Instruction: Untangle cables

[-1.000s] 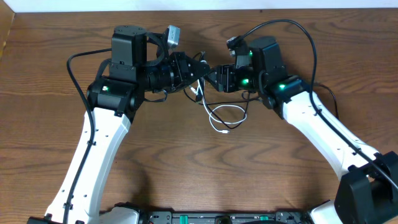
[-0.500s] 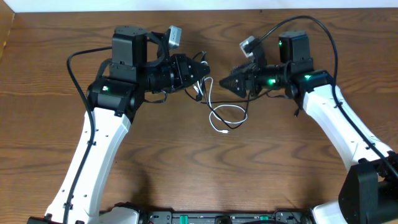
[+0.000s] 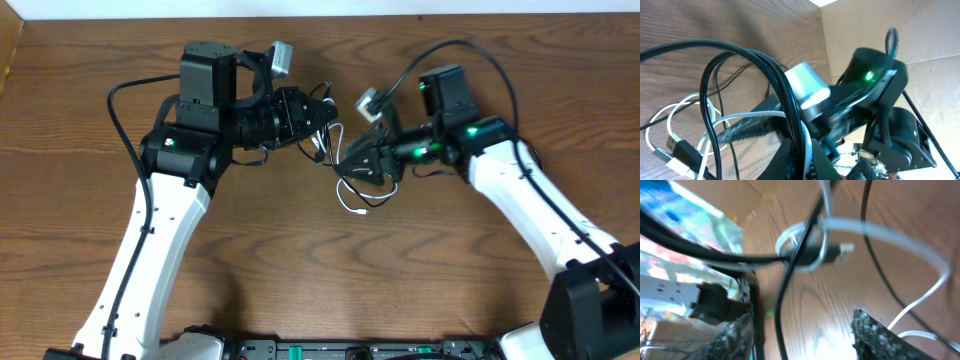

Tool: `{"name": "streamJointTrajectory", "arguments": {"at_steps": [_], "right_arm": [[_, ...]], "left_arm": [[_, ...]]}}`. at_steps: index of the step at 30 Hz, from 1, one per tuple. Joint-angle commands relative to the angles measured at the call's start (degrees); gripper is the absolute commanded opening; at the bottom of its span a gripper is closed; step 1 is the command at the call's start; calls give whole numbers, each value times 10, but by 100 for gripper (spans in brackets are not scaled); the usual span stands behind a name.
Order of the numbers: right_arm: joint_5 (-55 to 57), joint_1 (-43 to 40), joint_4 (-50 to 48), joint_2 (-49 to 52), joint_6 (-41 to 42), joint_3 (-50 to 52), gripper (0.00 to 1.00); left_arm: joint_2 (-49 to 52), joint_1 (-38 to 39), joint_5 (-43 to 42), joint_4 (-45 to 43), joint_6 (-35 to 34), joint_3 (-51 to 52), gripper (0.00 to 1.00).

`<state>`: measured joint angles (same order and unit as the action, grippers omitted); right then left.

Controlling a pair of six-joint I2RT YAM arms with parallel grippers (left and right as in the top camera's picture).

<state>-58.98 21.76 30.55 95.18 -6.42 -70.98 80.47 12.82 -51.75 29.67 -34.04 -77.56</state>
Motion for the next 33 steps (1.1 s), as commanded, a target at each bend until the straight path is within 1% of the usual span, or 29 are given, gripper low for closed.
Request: {"name": "streamJointTrajectory", "arguments": {"at_steps": [1, 2, 4, 5, 6, 7, 9, 11, 13, 15, 18, 20, 22, 23, 26, 27, 31, 33], "right_arm": [[62, 34, 10, 24, -11, -5, 56], [62, 43, 6, 30, -11, -5, 54], [69, 53, -1, 38, -10, -5, 45], [87, 55, -4, 40, -2, -5, 33], [111, 54, -6, 40, 18, -5, 13], [141, 52, -8, 39, 43, -5, 1], [200, 42, -7, 32, 92, -5, 1], [226, 25, -8, 14, 111, -5, 1], [235, -2, -9, -16, 130, -6, 1], [252, -38, -9, -61, 161, -6, 1], [294, -98, 5, -131, 219, -6, 1], [337, -131, 24, -172, 271, -6, 1], [363, -154, 43, -206, 301, -6, 1], [370, -161, 49, -222, 302, -6, 1], [391, -164, 65, -245, 302, -6, 1], [392, -164, 71, -250, 302, -6, 1], [391, -164, 88, -251, 302, -6, 1], [391, -164, 92, -250, 301, -6, 1]], "left_arm": [[0, -11, -1, -5, 7, -3, 8], [0, -14, -1, -4, 7, -3, 7], [0, -20, -3, -4, 7, -3, 8], [0, -23, -3, -4, 7, -3, 7], [0, -25, -3, -4, 8, -3, 8], [0, -28, -2, -4, 9, -3, 8], [0, -37, 4, -2, 26, -3, 8], [0, -46, 21, 8, 54, -3, 8], [0, -56, 74, 40, 87, -3, 7], [0, -63, 165, 83, 101, -3, 8], [0, -65, 341, 139, 100, -3, 8], [0, -65, 411, 160, 100, -3, 8], [0, -65, 429, 171, 101, -3, 8], [0, -65, 430, 174, 100, -3, 11], [0, -65, 431, 179, 101, -3, 13], [0, -65, 430, 181, 101, -3, 17], [0, -65, 430, 193, 101, -3, 39], [0, -65, 430, 200, 116, -3, 45]]}}
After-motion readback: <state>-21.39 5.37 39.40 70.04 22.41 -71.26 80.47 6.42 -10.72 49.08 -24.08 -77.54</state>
